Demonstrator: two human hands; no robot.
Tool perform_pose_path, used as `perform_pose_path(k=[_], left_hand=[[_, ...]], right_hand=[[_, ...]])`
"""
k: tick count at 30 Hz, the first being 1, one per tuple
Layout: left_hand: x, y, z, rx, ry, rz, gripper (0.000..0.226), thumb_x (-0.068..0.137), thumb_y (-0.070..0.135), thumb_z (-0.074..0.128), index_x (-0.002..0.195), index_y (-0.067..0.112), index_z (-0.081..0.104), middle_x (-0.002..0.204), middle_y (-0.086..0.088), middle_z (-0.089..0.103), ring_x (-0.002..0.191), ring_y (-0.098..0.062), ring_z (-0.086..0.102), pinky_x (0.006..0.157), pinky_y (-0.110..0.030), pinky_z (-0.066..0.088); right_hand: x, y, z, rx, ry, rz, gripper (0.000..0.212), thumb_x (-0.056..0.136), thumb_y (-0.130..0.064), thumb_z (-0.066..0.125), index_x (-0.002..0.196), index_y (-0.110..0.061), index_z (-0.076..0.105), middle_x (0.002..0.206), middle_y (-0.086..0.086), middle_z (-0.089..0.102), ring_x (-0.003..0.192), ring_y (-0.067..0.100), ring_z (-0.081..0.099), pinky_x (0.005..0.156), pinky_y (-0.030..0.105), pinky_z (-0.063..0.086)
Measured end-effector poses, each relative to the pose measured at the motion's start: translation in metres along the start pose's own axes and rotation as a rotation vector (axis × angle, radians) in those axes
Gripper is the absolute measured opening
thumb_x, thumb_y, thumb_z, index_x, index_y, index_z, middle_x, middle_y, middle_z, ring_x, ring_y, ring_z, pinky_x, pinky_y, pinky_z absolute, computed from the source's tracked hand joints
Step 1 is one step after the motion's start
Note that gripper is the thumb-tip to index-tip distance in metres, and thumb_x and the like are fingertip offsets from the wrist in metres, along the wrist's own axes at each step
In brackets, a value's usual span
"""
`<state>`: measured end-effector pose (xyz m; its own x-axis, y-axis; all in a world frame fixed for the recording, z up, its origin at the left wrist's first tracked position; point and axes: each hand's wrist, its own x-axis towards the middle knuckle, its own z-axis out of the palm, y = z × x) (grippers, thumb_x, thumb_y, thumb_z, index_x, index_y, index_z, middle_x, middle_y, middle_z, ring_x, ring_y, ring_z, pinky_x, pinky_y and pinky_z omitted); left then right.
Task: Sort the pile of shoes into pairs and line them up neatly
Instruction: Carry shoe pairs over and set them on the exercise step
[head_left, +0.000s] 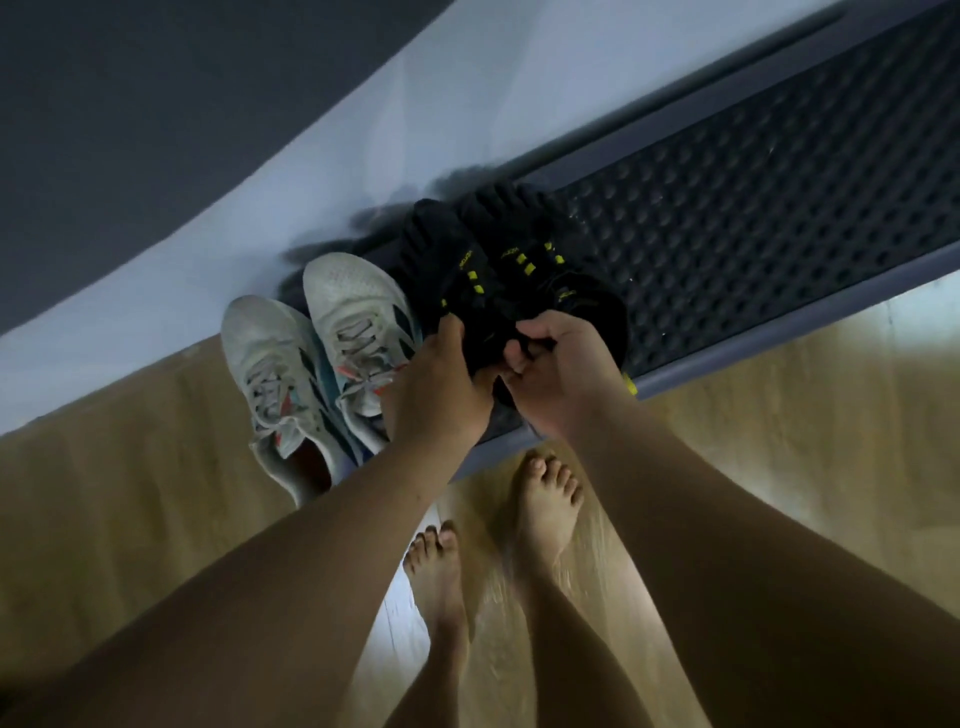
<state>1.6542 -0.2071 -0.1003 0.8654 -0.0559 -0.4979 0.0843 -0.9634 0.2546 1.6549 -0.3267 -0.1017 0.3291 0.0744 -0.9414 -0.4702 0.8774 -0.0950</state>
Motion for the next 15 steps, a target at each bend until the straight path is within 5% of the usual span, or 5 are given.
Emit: perform_pose_path(k=[4, 8, 12, 15], left_hand=[[-0.001, 0.003, -0.007, 0.096, -0.004, 0.008, 0.022, 0.092, 0.03, 0.052, 0.108, 0.015, 0.048, 0.1, -0.009, 0.065, 0.091, -0.034, 0.063, 0.061, -0.035, 0.036], [0.006, 0.006, -0.013, 0.274, -0.102, 0.044, 0.026, 0.092, 0.029, 0.052, 0.11, 0.01, 0.051, 0.101, -0.014, 0.064, 0.094, -0.036, 0.062, 0.063, -0.036, 0.037], [0.013, 0.014, -0.021, 0.316, -0.266, 0.053, 0.034, 0.094, 0.03, 0.052, 0.117, 0.006, 0.05, 0.112, -0.018, 0.062, 0.103, -0.037, 0.061, 0.072, -0.038, 0.043], [-0.014, 0.03, -0.063, 0.268, -0.374, 0.008, 0.045, 0.087, 0.036, 0.058, 0.122, 0.01, 0.048, 0.119, -0.019, 0.061, 0.111, -0.038, 0.058, 0.084, -0.038, 0.046]], right_hand=[[-0.001, 0.008, -0.004, 0.095, -0.054, 0.058, 0.006, 0.085, -0.002, 0.051, 0.085, -0.009, 0.051, 0.078, 0.004, 0.056, 0.057, 0.015, 0.044, 0.079, 0.031, 0.044], [0.002, 0.017, -0.009, 0.021, -0.036, 0.074, 0.035, 0.084, -0.005, 0.059, 0.116, -0.015, 0.051, 0.094, 0.008, 0.059, 0.056, 0.015, 0.045, 0.074, 0.032, 0.042], [-0.022, 0.013, -0.011, 0.021, -0.008, 0.037, 0.07, 0.089, -0.005, 0.06, 0.146, -0.035, 0.032, 0.121, 0.012, 0.061, 0.089, 0.024, 0.065, 0.093, 0.042, 0.049], [-0.069, 0.008, -0.013, 0.021, 0.056, 0.033, 0.045, 0.095, -0.012, 0.054, 0.137, -0.023, 0.041, 0.12, 0.012, 0.059, 0.09, 0.024, 0.066, 0.078, 0.04, 0.053]])
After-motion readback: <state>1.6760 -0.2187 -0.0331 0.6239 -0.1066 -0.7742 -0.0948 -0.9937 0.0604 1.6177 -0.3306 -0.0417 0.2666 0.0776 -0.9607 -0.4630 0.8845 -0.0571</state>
